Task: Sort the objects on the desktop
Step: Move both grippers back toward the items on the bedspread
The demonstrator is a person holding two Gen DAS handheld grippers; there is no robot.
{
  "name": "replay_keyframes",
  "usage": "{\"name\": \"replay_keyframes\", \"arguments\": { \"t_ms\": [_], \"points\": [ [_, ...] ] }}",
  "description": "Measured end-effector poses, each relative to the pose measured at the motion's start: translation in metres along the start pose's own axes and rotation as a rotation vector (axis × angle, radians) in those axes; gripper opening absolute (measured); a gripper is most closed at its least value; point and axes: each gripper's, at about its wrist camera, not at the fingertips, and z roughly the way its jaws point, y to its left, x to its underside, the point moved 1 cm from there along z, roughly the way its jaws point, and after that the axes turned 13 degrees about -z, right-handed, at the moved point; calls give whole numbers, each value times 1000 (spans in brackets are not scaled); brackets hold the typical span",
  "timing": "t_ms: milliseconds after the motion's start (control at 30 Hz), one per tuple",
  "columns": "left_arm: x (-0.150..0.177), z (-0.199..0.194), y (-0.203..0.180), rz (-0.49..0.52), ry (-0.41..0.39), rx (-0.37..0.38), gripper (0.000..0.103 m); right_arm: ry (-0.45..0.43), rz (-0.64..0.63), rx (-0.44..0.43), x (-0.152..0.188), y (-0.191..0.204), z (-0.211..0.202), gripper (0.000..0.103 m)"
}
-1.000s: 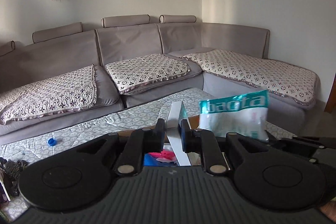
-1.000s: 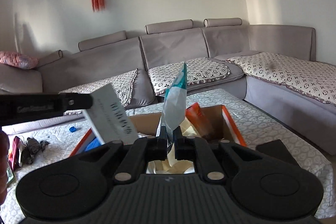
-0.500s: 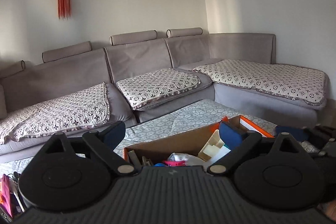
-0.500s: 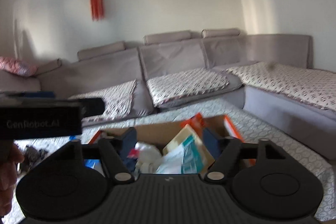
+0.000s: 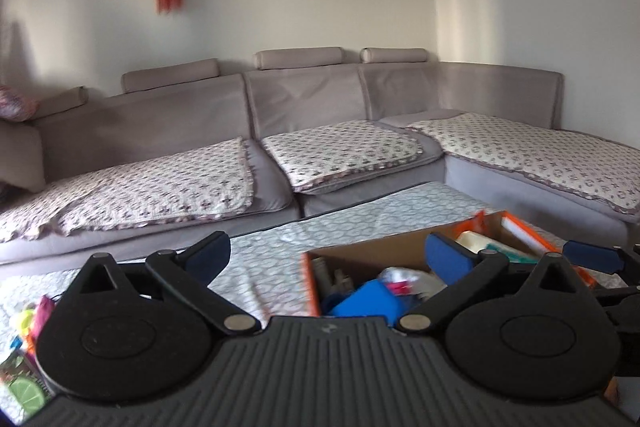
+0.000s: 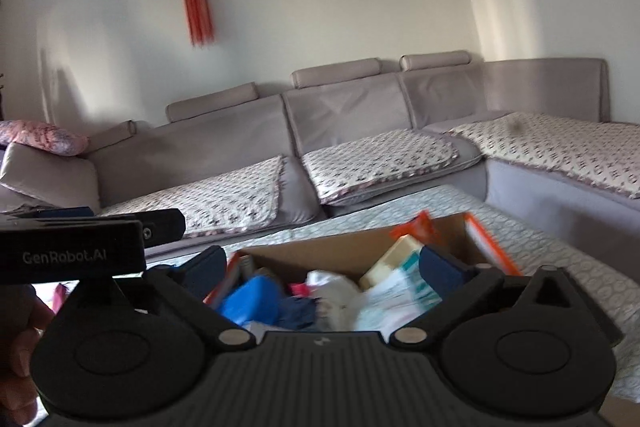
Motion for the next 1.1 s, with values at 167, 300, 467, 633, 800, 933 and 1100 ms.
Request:
{"name": "replay_keyframes", "arguments": {
  "t_ms": [167, 300, 467, 633, 800, 933, 1100],
  "points": [
    [0, -13, 28, -57, 12, -54, 103, 23, -34, -46, -6, 37, 4, 103],
    [-1, -28, 54, -101, 11, -125, 103, 20, -63, -94, -8, 71, 5, 103],
    [2, -46, 91, -146, 17, -221, 103, 40, -105, -176, -9, 120, 12, 103],
    [14, -62, 134, -201, 38, -324, 103, 84, -152, -271, -4, 172, 25, 103],
    [37, -78, 175, -260, 58, -429, 103, 143, -202, -369, 11, 221, 37, 103],
    [76, -95, 209, -320, 79, -517, 103, 180, -248, -450, 34, 256, 49, 103],
    [104, -99, 235, -401, 143, -602, 103, 209, -279, -489, 53, 283, 68, 103]
  ]
}}
